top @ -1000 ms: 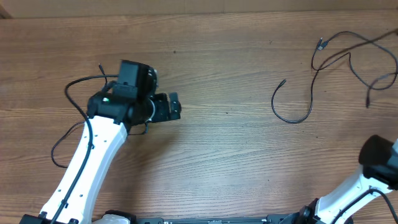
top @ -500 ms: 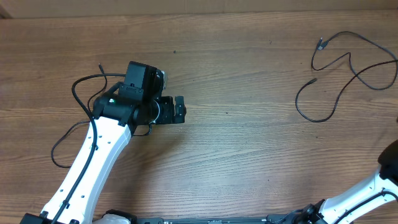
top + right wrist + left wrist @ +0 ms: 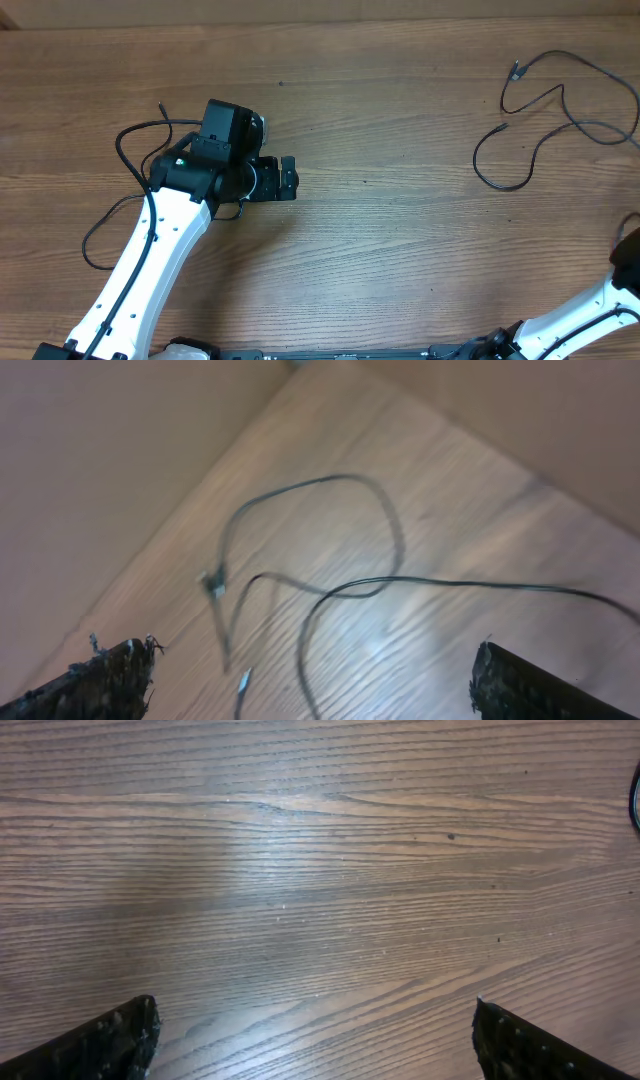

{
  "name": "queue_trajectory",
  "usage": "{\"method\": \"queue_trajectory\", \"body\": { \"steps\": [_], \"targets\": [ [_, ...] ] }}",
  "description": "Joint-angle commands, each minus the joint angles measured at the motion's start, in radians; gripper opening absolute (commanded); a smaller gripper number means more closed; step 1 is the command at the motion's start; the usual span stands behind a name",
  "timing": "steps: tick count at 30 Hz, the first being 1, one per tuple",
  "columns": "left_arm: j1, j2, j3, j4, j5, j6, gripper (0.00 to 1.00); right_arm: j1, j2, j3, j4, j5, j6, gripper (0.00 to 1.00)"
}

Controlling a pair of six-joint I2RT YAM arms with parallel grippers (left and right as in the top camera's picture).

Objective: Untangle cables

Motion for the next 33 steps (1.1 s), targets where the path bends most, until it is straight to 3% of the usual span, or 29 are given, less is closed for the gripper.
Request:
{"method": "queue_trajectory", "body": {
  "steps": [1,7,17,33],
  "targets": [
    [-0.004,-0.006,0.01,0.001,-0.016,0.022,1.0,0.013,-0.002,-0.003,-0.018,-0.185,-0.091,1.0],
    [-0.004,-0.006,0.01,-0.027,-0.095,-0.02,1.0,0.087,-0.002,-0.005,-0.069,-0.219,-0.161,1.0],
    [-0.003,-0.006,0.009,-0.199,-0.454,-0.304,1.0,0.338,-0.002,-0.006,-0.122,-0.165,-0.209,1.0],
    [0.015,-0.006,0.008,-0.27,-0.652,-0.51,1.0,0.624,0.001,-0.196,-0.124,-0.098,-0.314,1.0]
  ]
}}
